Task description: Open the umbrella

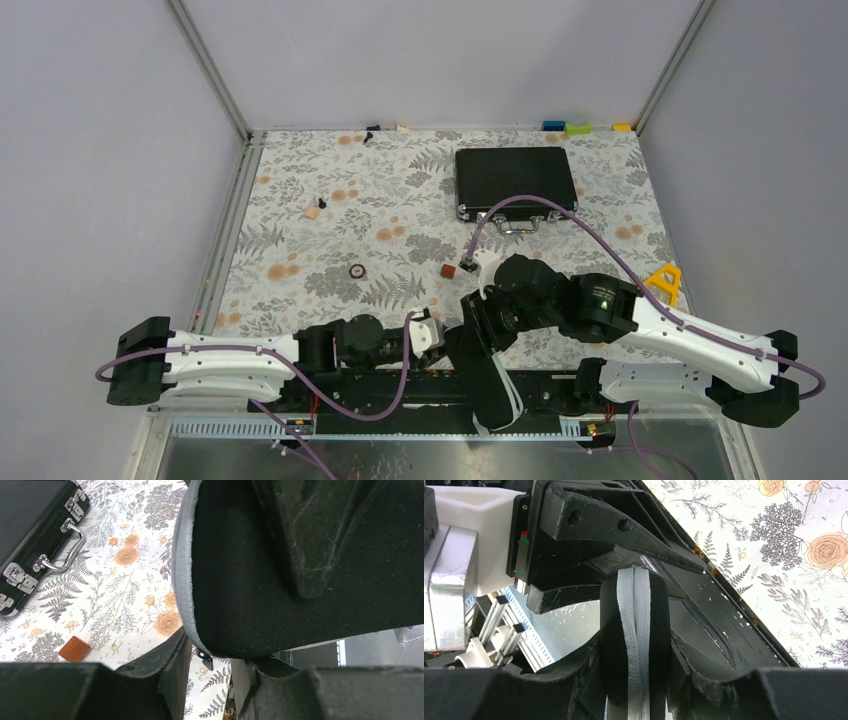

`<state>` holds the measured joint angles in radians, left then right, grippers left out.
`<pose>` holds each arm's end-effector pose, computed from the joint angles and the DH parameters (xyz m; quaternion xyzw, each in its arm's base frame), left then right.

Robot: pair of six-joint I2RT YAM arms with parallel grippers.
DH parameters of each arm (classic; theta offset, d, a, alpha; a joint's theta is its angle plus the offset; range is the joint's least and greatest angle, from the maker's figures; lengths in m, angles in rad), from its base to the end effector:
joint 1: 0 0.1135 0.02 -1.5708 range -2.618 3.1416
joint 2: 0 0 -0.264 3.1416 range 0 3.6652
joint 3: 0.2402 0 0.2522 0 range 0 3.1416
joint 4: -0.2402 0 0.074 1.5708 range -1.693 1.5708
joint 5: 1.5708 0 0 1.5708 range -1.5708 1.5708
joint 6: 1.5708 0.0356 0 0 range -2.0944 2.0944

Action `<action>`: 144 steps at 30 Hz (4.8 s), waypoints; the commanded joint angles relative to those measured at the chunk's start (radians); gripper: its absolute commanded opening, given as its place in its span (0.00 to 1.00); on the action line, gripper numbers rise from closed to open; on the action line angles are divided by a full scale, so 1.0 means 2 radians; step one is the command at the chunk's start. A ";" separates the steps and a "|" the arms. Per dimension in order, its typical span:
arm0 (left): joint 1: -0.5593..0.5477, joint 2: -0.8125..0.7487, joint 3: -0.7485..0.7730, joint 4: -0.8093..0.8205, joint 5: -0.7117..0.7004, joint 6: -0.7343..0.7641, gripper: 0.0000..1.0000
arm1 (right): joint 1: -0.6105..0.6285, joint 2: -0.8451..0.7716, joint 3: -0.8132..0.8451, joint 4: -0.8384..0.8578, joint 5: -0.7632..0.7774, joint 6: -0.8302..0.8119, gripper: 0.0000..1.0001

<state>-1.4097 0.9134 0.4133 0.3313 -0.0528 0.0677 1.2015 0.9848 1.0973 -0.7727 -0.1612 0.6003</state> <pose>0.0356 -0.2074 0.2393 0.5018 0.5763 -0.3851 0.5175 0.0657 0.1857 0.3536 -0.2989 0.8446 0.3885 0.2155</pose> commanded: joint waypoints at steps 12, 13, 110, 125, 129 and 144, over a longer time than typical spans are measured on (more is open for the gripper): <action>-0.006 -0.013 0.015 0.031 -0.012 0.037 0.08 | -0.004 0.007 -0.006 0.034 -0.058 0.003 0.00; -0.007 -0.014 0.015 0.028 -0.011 0.041 0.03 | -0.004 0.009 -0.006 0.031 -0.057 0.001 0.00; -0.106 0.149 0.011 0.122 -0.008 0.044 0.00 | -0.118 -0.066 -0.059 0.333 0.250 -0.069 0.00; -0.103 0.137 0.007 0.128 -0.047 0.014 0.10 | -0.130 -0.053 -0.072 0.334 0.270 -0.090 0.00; -0.081 0.108 0.003 0.106 -0.071 -0.002 0.57 | -0.131 -0.056 -0.099 0.319 0.301 -0.100 0.00; 0.133 -0.041 -0.055 0.075 0.029 -0.129 0.99 | -0.379 -0.007 -0.128 0.199 0.205 -0.156 0.00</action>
<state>-1.2098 0.8703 0.3241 0.4778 -0.0532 -0.0956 0.5846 0.9077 0.8265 -0.3523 0.3733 0.3244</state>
